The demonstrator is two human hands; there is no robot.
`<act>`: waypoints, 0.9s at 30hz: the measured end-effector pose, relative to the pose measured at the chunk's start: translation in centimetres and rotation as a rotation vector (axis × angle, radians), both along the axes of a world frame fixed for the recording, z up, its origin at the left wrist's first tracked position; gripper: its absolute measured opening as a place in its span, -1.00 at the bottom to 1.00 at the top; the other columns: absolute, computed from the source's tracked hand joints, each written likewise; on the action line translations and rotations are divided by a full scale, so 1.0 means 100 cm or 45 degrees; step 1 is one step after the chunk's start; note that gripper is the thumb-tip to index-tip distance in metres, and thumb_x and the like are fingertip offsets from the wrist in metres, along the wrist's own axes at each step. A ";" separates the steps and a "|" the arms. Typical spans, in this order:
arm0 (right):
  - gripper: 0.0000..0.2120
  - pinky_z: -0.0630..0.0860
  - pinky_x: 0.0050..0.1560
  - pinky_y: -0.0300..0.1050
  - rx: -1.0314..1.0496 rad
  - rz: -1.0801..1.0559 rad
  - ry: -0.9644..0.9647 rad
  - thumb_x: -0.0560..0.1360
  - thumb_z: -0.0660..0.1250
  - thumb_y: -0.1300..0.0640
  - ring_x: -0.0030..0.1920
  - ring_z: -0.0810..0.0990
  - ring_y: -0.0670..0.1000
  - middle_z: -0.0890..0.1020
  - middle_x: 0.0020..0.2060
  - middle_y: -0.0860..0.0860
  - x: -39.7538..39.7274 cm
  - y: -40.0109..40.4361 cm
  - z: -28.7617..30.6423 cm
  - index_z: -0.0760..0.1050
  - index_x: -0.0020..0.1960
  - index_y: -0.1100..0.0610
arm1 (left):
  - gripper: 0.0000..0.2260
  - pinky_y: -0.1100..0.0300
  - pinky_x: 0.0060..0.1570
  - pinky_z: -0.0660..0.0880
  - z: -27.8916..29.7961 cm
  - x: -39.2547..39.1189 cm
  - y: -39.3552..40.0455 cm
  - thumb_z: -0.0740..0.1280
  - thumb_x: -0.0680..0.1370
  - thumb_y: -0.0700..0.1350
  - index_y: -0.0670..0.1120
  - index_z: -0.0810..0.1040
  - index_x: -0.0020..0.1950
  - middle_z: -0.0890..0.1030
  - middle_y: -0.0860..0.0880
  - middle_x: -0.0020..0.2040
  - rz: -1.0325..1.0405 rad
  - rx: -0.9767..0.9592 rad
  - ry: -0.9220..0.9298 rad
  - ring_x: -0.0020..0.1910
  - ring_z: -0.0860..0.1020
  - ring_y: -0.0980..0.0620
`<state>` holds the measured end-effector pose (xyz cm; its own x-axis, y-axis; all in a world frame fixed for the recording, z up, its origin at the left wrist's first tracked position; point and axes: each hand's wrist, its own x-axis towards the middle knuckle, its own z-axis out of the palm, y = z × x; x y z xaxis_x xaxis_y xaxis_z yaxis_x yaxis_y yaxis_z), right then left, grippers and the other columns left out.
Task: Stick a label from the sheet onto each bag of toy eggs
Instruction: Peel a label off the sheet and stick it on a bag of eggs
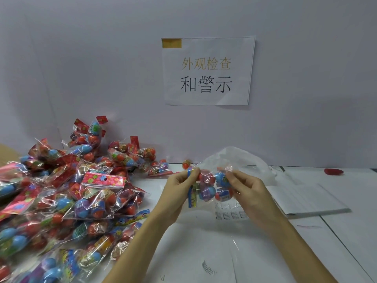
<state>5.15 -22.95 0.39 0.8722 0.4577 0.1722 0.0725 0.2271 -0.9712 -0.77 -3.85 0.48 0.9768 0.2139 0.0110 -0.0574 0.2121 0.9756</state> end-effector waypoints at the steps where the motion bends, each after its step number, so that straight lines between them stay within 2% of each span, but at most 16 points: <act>1: -0.70 0.67 0.03 -0.13 0.030 0.004 0.063 0.57 0.39 -0.02 0.15 0.73 0.16 0.73 0.13 0.17 -0.001 0.001 -0.001 0.71 0.23 0.06 | -0.74 0.13 -0.12 0.69 0.000 0.000 -0.001 0.36 0.59 0.10 0.00 0.79 0.02 0.76 -0.13 0.07 0.035 0.000 -0.017 0.04 0.74 -0.10; 3: -0.72 0.68 0.11 -0.02 0.075 0.040 0.191 0.59 0.36 0.03 0.14 0.72 0.17 0.72 0.17 0.18 0.000 0.003 -0.002 0.72 0.21 0.10 | -0.74 0.12 -0.10 0.69 -0.001 0.001 -0.001 0.33 0.65 0.07 -0.02 0.77 0.08 0.75 -0.13 0.07 0.091 -0.007 -0.069 0.05 0.74 -0.11; 4: -0.71 0.65 0.21 0.09 0.103 0.065 0.271 0.59 0.35 0.05 0.12 0.71 0.19 0.71 0.19 0.19 0.001 0.003 -0.004 0.71 0.22 0.11 | -0.74 0.10 -0.06 0.69 -0.001 0.001 -0.003 0.32 0.66 0.07 -0.02 0.76 0.12 0.75 -0.10 0.08 0.129 0.005 -0.083 0.07 0.74 -0.10; 6: -0.70 0.53 0.36 0.23 0.173 0.086 0.428 0.59 0.33 0.08 0.11 0.66 0.23 0.69 0.21 0.21 0.003 0.005 -0.006 0.70 0.24 0.16 | -0.75 0.09 -0.05 0.69 -0.001 0.002 -0.008 0.31 0.66 0.10 0.06 0.76 0.15 0.75 -0.01 0.09 0.193 0.034 -0.094 0.09 0.73 -0.03; 7: -0.71 0.55 0.34 0.23 0.200 0.085 0.478 0.62 0.30 0.11 0.10 0.66 0.24 0.69 0.22 0.22 0.002 0.007 -0.006 0.69 0.24 0.17 | -0.75 0.10 -0.08 0.69 -0.001 0.002 -0.011 0.31 0.65 0.11 0.10 0.75 0.15 0.75 0.05 0.07 0.216 0.042 -0.098 0.09 0.73 0.01; 9: -0.72 0.70 0.10 0.15 0.191 0.100 0.479 0.69 0.24 0.15 0.06 0.68 0.24 0.69 0.20 0.23 -0.001 0.009 -0.005 0.67 0.26 0.19 | -0.77 0.14 -0.14 0.68 -0.001 0.001 -0.013 0.31 0.64 0.13 0.17 0.75 0.13 0.75 0.11 0.02 0.254 0.080 -0.111 0.03 0.73 0.08; 10: -0.72 0.71 -0.02 0.08 0.161 0.116 0.438 0.70 0.24 0.14 0.03 0.70 0.24 0.70 0.18 0.23 -0.003 0.009 -0.005 0.66 0.28 0.18 | -0.78 0.16 -0.17 0.67 -0.002 0.001 -0.012 0.32 0.64 0.14 0.17 0.76 0.11 0.75 0.10 -0.01 0.271 0.112 -0.119 -0.02 0.73 0.10; 11: -0.73 0.70 -0.07 0.04 0.115 0.132 0.381 0.70 0.27 0.11 0.03 0.72 0.25 0.71 0.16 0.21 -0.005 0.008 -0.004 0.65 0.29 0.16 | -0.78 0.19 -0.20 0.66 -0.002 0.001 -0.011 0.33 0.63 0.14 0.16 0.76 0.09 0.75 0.08 -0.05 0.279 0.144 -0.129 -0.09 0.73 0.11; 13: -0.72 0.70 -0.06 0.03 -0.011 0.135 0.240 0.62 0.38 0.03 0.02 0.74 0.27 0.73 0.11 0.18 -0.008 0.008 -0.002 0.66 0.27 0.10 | -0.77 0.23 -0.24 0.62 -0.003 0.001 -0.008 0.39 0.58 0.18 0.11 0.78 0.05 0.74 0.03 -0.11 0.294 0.181 -0.148 -0.20 0.68 0.13; 14: -0.71 0.70 -0.07 0.02 -0.063 0.105 0.182 0.55 0.44 0.03 0.02 0.75 0.26 0.74 0.09 0.18 -0.008 0.009 -0.003 0.68 0.23 0.10 | -0.73 0.21 -0.22 0.63 -0.003 0.001 -0.007 0.42 0.53 0.22 0.10 0.78 0.03 0.74 0.02 -0.12 0.309 0.180 -0.150 -0.19 0.68 0.12; 16: -0.73 0.70 -0.14 -0.02 -0.056 -0.006 0.163 0.46 0.50 0.05 -0.02 0.77 0.21 0.74 0.04 0.21 -0.007 0.010 -0.005 0.72 0.12 0.13 | -0.64 0.09 -0.06 0.68 -0.003 0.002 -0.006 0.44 0.45 0.28 0.05 0.77 0.04 0.76 0.00 -0.06 0.309 0.131 -0.132 -0.04 0.72 0.03; 18: -0.70 0.72 -0.14 0.02 0.058 -0.043 0.236 0.44 0.50 0.09 -0.05 0.76 0.20 0.74 0.01 0.23 -0.003 0.009 -0.006 0.67 0.11 0.21 | -0.62 0.02 0.03 0.69 -0.002 0.003 -0.004 0.48 0.45 0.22 -0.02 0.77 0.07 0.76 -0.07 0.02 0.241 0.028 -0.128 0.04 0.73 -0.07; 20: -0.66 0.71 -0.09 0.05 0.071 -0.027 0.261 0.45 0.50 0.07 -0.03 0.75 0.19 0.73 0.02 0.22 -0.002 0.006 -0.004 0.62 0.15 0.22 | -0.71 0.11 -0.05 0.68 -0.001 0.003 -0.001 0.52 0.45 0.09 -0.07 0.78 0.04 0.76 -0.12 0.04 0.198 -0.062 -0.134 0.03 0.74 -0.10; 22: -0.63 0.69 -0.12 -0.01 -0.076 -0.025 0.177 0.44 0.51 -0.05 -0.03 0.76 0.15 0.75 0.00 0.15 -0.003 0.005 -0.003 0.63 0.17 0.10 | -0.76 0.18 -0.09 0.66 -0.001 0.001 0.001 0.53 0.45 0.01 -0.09 0.78 0.02 0.76 -0.13 0.01 0.188 -0.031 -0.128 0.01 0.73 -0.10; 24: -0.62 0.68 -0.14 -0.07 -0.230 -0.043 0.085 0.43 0.48 -0.17 -0.08 0.78 0.10 0.77 -0.06 0.09 -0.005 0.006 -0.003 0.67 0.17 -0.01 | -0.77 0.22 -0.10 0.64 -0.003 0.001 -0.001 0.53 0.44 0.02 -0.07 0.79 0.01 0.77 -0.10 -0.04 0.178 0.098 -0.132 -0.01 0.73 -0.07; 27: -0.62 0.67 -0.21 -0.14 -0.277 -0.113 0.045 0.45 0.43 -0.18 -0.16 0.78 0.08 0.78 -0.12 0.07 -0.009 0.010 -0.003 0.74 0.08 0.06 | -0.82 0.26 -0.15 0.63 -0.005 0.002 -0.006 0.55 0.45 0.02 -0.02 0.78 -0.01 0.77 -0.05 -0.09 0.218 0.171 -0.153 -0.05 0.74 -0.02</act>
